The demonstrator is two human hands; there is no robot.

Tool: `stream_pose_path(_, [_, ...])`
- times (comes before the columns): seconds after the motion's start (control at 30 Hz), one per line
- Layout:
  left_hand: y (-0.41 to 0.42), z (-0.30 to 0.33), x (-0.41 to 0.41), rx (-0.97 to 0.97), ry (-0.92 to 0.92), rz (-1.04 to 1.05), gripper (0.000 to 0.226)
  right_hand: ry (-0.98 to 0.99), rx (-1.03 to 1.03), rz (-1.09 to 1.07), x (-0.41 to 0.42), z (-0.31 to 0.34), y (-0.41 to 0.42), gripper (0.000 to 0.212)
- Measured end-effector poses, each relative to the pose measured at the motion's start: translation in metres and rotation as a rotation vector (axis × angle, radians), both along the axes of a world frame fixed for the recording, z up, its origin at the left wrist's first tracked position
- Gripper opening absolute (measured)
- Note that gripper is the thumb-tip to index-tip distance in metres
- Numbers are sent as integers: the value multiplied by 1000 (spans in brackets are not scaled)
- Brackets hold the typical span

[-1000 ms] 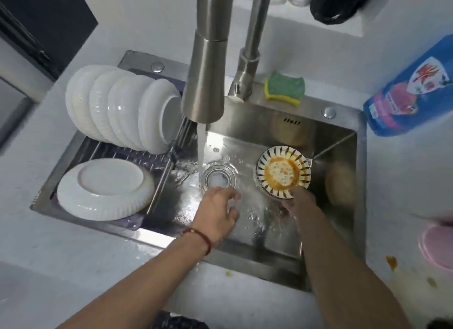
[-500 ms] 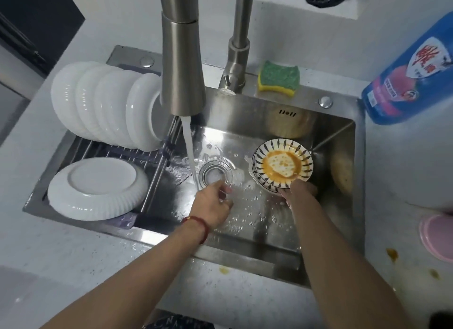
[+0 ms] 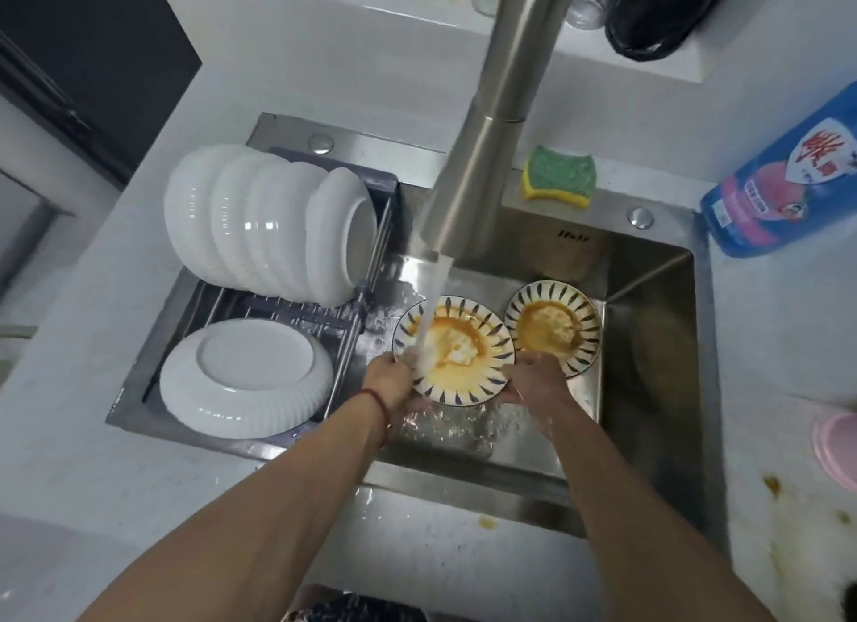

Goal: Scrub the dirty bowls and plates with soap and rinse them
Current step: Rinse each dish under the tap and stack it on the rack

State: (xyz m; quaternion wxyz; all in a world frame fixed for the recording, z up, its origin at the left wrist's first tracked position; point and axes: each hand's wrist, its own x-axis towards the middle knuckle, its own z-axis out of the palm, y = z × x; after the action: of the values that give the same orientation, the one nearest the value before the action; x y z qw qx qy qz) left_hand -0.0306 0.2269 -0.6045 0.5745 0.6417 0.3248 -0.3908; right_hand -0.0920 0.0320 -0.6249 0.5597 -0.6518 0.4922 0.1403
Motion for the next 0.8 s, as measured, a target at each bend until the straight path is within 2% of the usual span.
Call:
stream_pose_path(0.07, [7, -2, 1, -9, -4, 67, 27, 6, -37, 111, 6, 0, 7, 22])
stream_pose_path(0.1, [9, -1, 1, -22, -4, 96, 32, 16, -126, 212, 9, 1, 9, 21])
stream_pose_path(0.13, [9, 0, 0, -26, -6, 112, 34, 58, -293, 376, 12, 4, 14, 23])
stream_pose_path(0.2, [6, 6, -5, -16, -14, 127, 34, 128, -763, 718, 18, 6, 36, 46])
stream_pose_path(0.23, [3, 7, -8, -33, -17, 149, 35, 127, -920, 841, 21, 4, 49, 58])
stream_pose_path(0.27, [-1, 6, -10, -62, -21, 176, 37, 111, -986, 941, 26, 5, 63, 66])
stream_pose_path(0.37, [-9, 2, -11, -124, -32, 187, 44, 82, -814, 1144, 52, -8, 83, 71])
stream_pose_path(0.43, [-7, -5, -2, -153, -30, 213, 64, -86, -719, 1310, 62, -6, 84, 74])
stream_pose_path(0.5, [-1, -14, 6, -156, -24, 229, 78, -313, -501, 1422, 53, 9, 74, 60])
stream_pose_path(0.57, [2, -16, 10, -134, -22, 238, 76, -458, -309, 1414, 30, 17, 50, 47])
stream_pose_path(0.6, [1, -14, 9, -121, -31, 255, 68, -478, -325, 1419, 18, 17, 33, 49])
stream_pose_path(0.67, [-6, -14, 2, -118, -56, 270, 57, -360, -526, 1436, 13, 4, 6, 63])
stream_pose_path(0.73, [-14, -11, -9, -144, -45, 285, 54, -144, -711, 1426, 34, -13, 7, 74])
stream_pose_path(0.8, [-16, -14, -12, -197, -24, 318, 57, -118, -780, 1454, 60, -21, 35, 73])
